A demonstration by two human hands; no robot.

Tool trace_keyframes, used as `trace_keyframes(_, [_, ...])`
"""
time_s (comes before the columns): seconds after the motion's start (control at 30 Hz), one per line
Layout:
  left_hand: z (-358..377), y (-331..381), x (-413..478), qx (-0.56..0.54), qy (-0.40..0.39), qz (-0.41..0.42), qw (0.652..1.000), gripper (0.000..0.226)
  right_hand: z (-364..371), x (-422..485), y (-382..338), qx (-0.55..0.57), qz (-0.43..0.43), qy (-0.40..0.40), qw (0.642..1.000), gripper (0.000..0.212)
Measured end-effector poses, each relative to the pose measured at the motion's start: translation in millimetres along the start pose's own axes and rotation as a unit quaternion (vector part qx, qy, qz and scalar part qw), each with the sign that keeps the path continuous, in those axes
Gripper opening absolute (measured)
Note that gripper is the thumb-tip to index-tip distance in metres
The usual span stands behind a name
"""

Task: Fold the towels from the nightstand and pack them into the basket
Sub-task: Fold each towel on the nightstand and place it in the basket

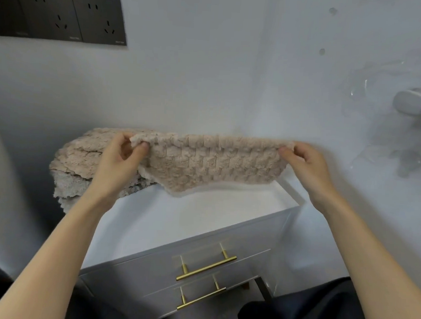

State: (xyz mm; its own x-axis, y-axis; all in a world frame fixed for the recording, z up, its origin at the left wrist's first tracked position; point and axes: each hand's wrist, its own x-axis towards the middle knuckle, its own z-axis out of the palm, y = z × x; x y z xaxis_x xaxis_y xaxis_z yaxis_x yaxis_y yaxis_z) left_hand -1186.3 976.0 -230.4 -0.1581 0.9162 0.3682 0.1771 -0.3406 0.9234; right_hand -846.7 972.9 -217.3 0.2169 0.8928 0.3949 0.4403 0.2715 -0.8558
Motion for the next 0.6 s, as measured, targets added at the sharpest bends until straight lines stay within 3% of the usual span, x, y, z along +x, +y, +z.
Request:
trace_keyframes(0.13, [12,4,-2,-0.065,-0.006,-0.044,0.997,0.01,3,2,-2,0.094,0.035,-0.002,0.995,0.025])
trace_keyframes(0.2, [18,0,-2,-0.054,0.001,-0.097,0.994,0.009,8,2,3,0.068,0.046,0.0,0.997,0.022])
trace_keyframes(0.23, [20,-5,-2,-0.032,0.001,-0.123,0.992,0.019,11,2,7,0.049,0.057,-0.002,0.997,0.02])
trace_keyframes(0.3, [23,-13,-3,0.078,-0.012,-0.136,0.988,0.031,14,5,17,0.012,0.095,-0.012,0.995,0.014])
trace_keyframes(0.43, [30,-33,-8,0.317,-0.068,-0.071,0.943,0.024,24,12,44,-0.11,0.128,-0.056,0.984,0.019])
trace_keyframes(0.6, [37,-44,-11,0.424,-0.082,0.007,0.902,0.025,36,19,61,-0.206,0.094,-0.069,0.972,0.025])
